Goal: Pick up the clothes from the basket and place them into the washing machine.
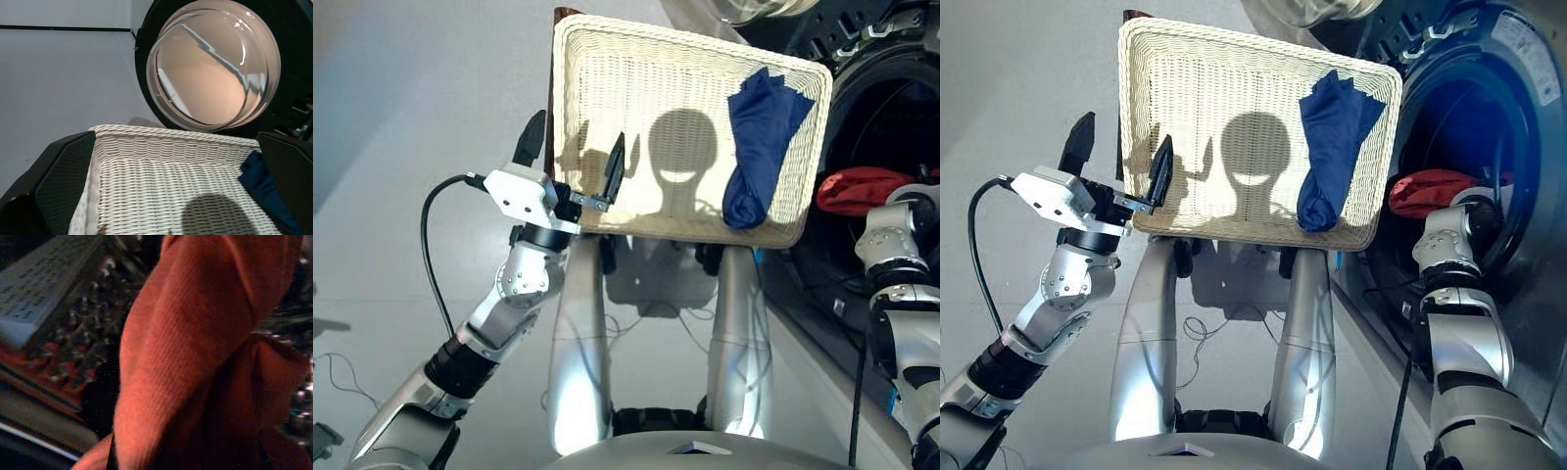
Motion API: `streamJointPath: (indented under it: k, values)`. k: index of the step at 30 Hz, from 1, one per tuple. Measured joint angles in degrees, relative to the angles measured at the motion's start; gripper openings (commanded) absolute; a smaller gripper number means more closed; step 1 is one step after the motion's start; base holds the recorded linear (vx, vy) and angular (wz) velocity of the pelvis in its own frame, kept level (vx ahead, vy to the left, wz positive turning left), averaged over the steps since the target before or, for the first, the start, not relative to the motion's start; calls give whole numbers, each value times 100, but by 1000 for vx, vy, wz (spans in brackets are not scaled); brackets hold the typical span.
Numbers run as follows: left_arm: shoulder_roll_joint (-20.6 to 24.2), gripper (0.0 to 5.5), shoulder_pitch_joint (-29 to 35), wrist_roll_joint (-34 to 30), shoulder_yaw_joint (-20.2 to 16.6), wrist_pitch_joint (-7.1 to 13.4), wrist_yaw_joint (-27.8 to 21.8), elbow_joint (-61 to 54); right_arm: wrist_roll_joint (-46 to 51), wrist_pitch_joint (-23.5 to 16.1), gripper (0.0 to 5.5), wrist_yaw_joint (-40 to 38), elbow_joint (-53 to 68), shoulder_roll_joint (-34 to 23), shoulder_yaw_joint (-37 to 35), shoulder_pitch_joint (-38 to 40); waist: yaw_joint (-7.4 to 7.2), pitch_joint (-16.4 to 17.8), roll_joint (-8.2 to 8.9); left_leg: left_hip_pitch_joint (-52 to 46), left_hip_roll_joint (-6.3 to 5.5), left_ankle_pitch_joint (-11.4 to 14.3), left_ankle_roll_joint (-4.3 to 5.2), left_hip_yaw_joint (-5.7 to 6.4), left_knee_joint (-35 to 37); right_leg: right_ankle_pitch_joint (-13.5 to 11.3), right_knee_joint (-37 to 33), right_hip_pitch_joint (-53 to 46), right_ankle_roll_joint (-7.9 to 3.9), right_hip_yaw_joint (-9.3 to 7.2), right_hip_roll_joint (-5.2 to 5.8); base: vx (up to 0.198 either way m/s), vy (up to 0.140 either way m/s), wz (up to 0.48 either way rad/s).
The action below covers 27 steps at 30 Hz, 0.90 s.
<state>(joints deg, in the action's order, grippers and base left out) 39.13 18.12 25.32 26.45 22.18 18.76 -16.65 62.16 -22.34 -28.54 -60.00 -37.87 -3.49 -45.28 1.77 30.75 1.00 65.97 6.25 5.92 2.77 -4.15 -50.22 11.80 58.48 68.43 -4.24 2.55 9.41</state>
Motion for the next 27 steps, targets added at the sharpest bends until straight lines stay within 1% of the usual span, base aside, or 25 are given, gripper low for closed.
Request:
streamJointPath:
  k: [2,3,6,7,8,9,11,15,17,20,21,23,24,27]
  values:
    - [39,550,-23,-18,-17,0,84,0,-52,-3,0,-136,13,-18,-85,13,-3,0,1,-27,0,41,-69,-80,-24,-1,-3,1,-57,99,-31,0,0,0]
    - [44,550,-15,-21,-16,1,104,-1,-107,-38,0,-244,17,-17,-138,36,-5,0,1,-30,7,81,-101,-91,-63,-2,-2,-13,-76,114,-34,0,0,0]
    - [62,550,44,-127,-12,1,194,0,-204,-196,0,-581,14,-17,-217,110,-13,0,1,-15,10,183,-135,-111,-151,9,3,-30,-120,135,-38,0,0,0]
    - [87,550,69,-131,-2,1,222,0,-263,-204,175,-630,10,-17,-228,129,-17,0,1,-21,11,212,-145,-129,-170,11,3,-38,-124,144,-36,0,0,0]
    - [112,550,71,-133,6,2,227,0,-275,-204,550,-638,3,-17,-230,143,-25,1,2,-35,15,249,-148,-156,-210,11,22,-49,-121,152,-37,0,0,0]
    - [126,550,65,-133,17,1,228,0,-266,-204,550,-630,1,-17,-252,128,-33,1,2,-55,16,292,-171,-191,-253,28,47,-60,-143,187,-35,0,0,0]
    - [134,550,54,-133,20,2,230,0,-208,-203,550,-566,-44,-18,-300,123,-44,1,2,-80,21,341,-188,-227,-324,45,73,-83,-170,226,-36,0,0,0]
    - [154,550,22,-130,16,1,230,4,-99,-195,550,-317,-120,-21,-295,102,-39,0,1,-119,11,364,-216,-227,-370,59,109,-134,-191,237,-20,0,0,0]
    - [157,550,13,-130,15,1,225,3,-100,-194,550,-220,-86,-15,-269,116,-25,0,1,-160,9,365,-219,-230,-372,83,126,-166,-225,249,-20,0,0,0]
    - [117,550,-12,-132,16,1,222,5,-116,-203,550,-102,514,44,-34,367,-48,0,1,-204,12,363,-219,-229,-338,86,112,-202,-224,264,-21,0,0,0]
    - [86,550,-53,-132,3,1,225,6,-118,-213,550,-79,830,71,20,556,-69,-1,2,-225,16,363,-218,-228,-322,86,101,-217,-220,267,-27,0,0,0]
    - [-49,550,-197,-132,-90,-2,240,8,-188,-321,550,-69,1733,259,166,929,-201,-1,3,-257,43,363,-216,-232,-286,83,47,-250,-213,258,-47,0,0,0]
    - [-65,550,-192,-136,-90,-7,236,8,-312,-338,550,-48,2130,325,214,1146,-210,-1,3,-262,63,365,-205,-236,-282,80,32,-251,-210,252,-75,0,0,0]
    - [-75,550,-233,-203,-210,-12,314,8,-587,-449,550,-85,2826,651,396,1606,-378,0,7,-318,80,365,-187,-252,-210,77,-19,-283,-194,250,-98,0,0,0]
